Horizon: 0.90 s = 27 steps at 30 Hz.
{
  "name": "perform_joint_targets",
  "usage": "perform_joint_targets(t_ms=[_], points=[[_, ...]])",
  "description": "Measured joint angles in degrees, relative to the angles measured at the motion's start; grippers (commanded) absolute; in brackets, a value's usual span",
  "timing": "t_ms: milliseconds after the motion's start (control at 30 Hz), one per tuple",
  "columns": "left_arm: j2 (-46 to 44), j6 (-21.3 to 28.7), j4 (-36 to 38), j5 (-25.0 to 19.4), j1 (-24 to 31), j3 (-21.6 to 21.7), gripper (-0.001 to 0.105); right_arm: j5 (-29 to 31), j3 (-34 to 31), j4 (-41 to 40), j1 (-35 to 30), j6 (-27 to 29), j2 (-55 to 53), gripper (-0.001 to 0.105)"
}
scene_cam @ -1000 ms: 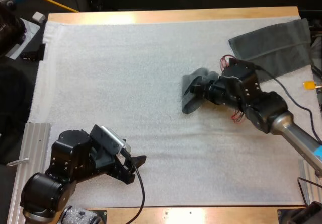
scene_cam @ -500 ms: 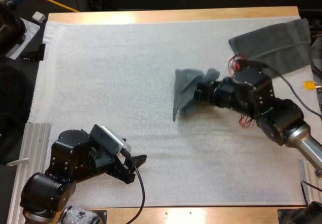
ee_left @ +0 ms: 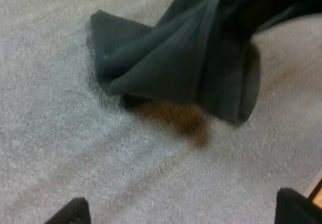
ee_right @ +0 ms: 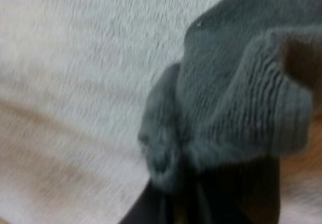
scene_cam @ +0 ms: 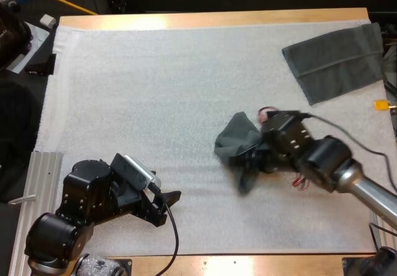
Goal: Pick towel from pile, fold and stack
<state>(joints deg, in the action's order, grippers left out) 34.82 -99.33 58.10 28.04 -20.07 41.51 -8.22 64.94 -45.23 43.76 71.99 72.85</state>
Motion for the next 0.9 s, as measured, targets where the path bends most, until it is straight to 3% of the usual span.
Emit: perform_joint_targets(t_ms=[100,167,233,333,400,600,700,800,900], points=[[0.0,0.0,0.0,0.0,0.0,0.0,0.071,0.1,-0.9,3.7,3.4,-3.7,2.8,0.001],[0.0,0.0,0.0,0.1,0.0,0.0,0.071,-0.5,-1.0,6.2,5.3,-6.2,5.3,0.009],[0.0,0.0,0.0,0.1,0.0,0.0,0.071,-1.8,-1.2,8.9,6.7,-8.2,7.7,0.026],[0.0,0.0,0.0,0.1,0.0,0.0,0.071,-4.9,-1.2,12.5,7.8,-9.5,9.5,0.066],[0.0,0.0,0.0,0.1,0.0,0.0,0.071,-7.8,-1.2,15.0,8.5,-9.2,9.8,0.08],[0.0,0.0,0.0,0.1,0.0,0.0,0.071,-11.8,-0.5,18.0,10.4,-5.0,8.7,0.071],[0.0,0.0,0.0,0.1,0.0,0.0,0.071,-7.2,-0.3,12.3,10.4,-1.7,7.1,0.065],[0.0,0.0,0.0,0.1,0.0,0.0,0.071,-6.5,-0.3,11.9,10.2,-1.8,7.1,0.065],[0.0,0.0,0.1,0.1,0.0,0.0,0.071,-2.2,-0.3,8.5,10.1,-1.6,7.1,0.065]])
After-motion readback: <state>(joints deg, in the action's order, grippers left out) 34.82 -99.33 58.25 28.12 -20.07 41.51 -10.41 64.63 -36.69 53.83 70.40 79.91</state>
